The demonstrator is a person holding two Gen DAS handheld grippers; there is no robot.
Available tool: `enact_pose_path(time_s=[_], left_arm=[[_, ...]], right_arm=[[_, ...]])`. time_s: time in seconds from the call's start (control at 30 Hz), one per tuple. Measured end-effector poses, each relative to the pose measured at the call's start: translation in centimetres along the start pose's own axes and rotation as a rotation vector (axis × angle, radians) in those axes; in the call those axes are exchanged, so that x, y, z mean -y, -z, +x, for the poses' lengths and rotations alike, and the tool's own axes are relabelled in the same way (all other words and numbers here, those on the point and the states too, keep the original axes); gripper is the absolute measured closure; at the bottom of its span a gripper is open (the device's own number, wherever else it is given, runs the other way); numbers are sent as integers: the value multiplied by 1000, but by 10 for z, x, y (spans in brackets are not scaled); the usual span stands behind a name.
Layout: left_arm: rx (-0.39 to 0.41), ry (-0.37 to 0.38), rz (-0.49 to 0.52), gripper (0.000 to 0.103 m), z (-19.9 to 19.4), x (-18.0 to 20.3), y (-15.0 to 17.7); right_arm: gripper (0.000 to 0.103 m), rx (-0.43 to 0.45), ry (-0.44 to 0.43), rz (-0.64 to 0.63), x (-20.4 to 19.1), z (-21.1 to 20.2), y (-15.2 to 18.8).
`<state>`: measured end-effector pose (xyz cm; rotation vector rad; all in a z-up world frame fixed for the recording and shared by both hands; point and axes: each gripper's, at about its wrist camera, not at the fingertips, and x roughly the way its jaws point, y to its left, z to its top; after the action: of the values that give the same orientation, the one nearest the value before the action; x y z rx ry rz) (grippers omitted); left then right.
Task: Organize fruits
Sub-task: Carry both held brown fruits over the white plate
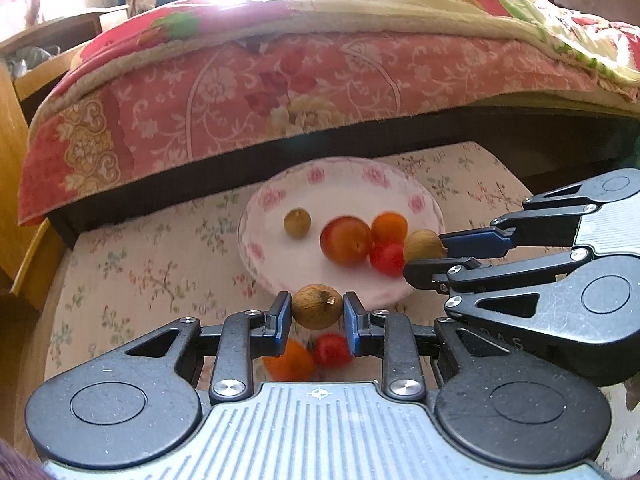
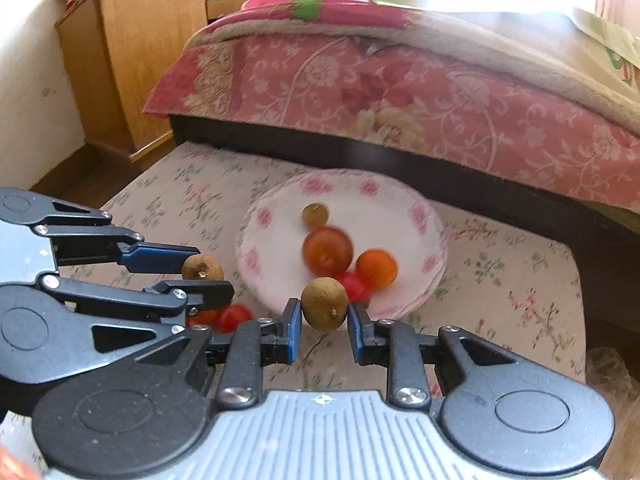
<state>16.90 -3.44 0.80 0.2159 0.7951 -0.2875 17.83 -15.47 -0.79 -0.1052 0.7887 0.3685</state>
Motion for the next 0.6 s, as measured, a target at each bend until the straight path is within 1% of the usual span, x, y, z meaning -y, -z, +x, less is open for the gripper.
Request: enact_pose_path(time_s=[0.23, 0.6], left_arm=[[-2, -8, 9, 68, 14, 2, -9], [-17, -14, 5, 69, 36, -1, -13]], right_arm=[[74, 0, 6, 33, 14, 13, -7], [74, -12, 16, 27, 20, 35, -9]])
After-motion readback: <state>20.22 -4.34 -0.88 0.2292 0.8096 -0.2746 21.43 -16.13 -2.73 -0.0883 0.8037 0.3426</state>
